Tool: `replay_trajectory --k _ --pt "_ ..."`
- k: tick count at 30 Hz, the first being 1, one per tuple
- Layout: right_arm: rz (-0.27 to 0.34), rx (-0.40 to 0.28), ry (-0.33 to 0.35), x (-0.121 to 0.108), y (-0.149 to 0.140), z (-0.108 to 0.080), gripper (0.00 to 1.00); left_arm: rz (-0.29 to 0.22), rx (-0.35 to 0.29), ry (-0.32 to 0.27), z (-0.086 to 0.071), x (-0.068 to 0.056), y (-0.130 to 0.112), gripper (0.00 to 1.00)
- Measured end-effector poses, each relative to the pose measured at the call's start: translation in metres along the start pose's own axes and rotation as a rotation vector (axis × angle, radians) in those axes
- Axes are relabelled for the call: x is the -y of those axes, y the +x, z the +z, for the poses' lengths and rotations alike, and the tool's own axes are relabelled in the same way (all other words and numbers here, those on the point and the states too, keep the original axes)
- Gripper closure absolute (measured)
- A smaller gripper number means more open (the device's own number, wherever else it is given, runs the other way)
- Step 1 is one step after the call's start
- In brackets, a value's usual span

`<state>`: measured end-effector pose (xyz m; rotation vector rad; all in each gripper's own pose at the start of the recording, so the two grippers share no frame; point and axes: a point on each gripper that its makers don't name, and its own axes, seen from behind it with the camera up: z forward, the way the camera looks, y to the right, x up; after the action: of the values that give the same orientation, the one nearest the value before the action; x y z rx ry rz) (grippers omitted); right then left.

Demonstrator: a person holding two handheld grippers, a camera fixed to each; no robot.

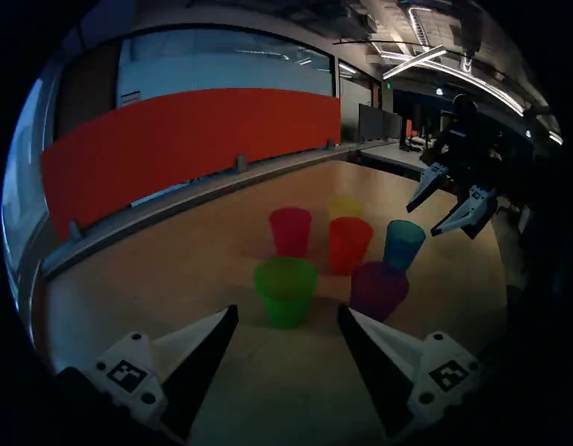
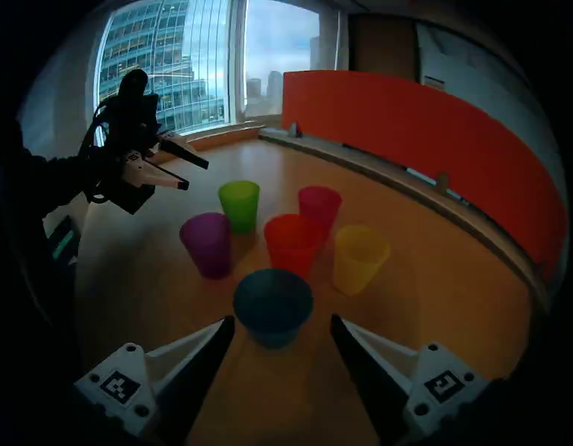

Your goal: Pour water

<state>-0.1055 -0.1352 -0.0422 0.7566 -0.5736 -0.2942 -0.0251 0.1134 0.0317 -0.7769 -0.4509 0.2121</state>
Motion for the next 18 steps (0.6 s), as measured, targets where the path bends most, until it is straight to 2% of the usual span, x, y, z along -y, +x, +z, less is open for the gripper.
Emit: replay_trajectory --k 18 --pt "-0.010 0.024 0.020 0.006 -0.014 0.036 0.00 0.010 0.055 -0.010 0.038 0.006 -0.015 0.00"
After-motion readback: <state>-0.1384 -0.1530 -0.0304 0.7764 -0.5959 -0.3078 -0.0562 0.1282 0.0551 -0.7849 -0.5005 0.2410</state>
